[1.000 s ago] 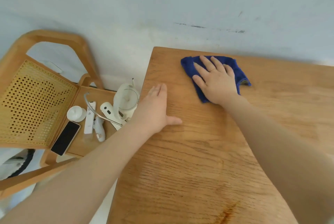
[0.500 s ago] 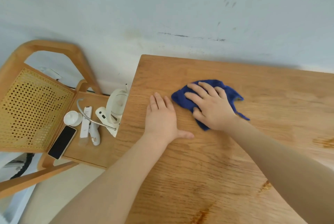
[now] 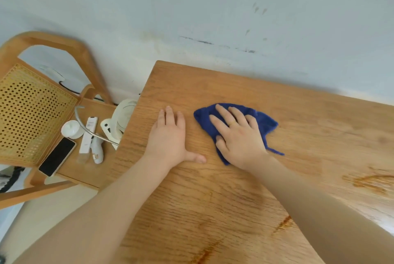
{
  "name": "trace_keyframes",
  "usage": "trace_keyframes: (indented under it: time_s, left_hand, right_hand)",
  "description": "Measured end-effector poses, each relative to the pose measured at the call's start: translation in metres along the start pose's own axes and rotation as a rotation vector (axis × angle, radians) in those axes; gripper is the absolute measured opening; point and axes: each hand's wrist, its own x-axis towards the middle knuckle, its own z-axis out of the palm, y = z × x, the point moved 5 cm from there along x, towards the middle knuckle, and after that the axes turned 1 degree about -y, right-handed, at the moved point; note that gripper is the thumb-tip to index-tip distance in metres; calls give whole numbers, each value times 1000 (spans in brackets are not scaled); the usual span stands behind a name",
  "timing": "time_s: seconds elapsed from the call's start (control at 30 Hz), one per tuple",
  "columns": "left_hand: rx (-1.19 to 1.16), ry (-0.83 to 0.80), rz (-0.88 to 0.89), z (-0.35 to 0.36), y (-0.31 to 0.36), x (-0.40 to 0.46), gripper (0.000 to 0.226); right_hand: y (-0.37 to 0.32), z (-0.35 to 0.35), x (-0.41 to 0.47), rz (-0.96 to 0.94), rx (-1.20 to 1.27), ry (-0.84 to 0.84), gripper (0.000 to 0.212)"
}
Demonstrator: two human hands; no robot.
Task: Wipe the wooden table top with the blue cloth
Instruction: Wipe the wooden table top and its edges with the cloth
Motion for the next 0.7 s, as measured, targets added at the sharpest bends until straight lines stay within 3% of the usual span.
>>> trace_keyframes:
  time_s: [0.13,0.33,0.5,0.7]
  left_hand:
    - [-11,-18,-2,-1,3,2,139]
    - [-60,-30,-9,5,2,4,139]
    - [-77,-34,-6,5,2,3,139]
    - [-78,-24,-4,3,2,2,139]
  right_hand:
    - [13,-1,18,6,9,-32,58]
    - [69,-8,83,350,55,-12,48]
    - [39,-3,31,234,16,37,58]
    - [5,5,-26,133,24,-68,64]
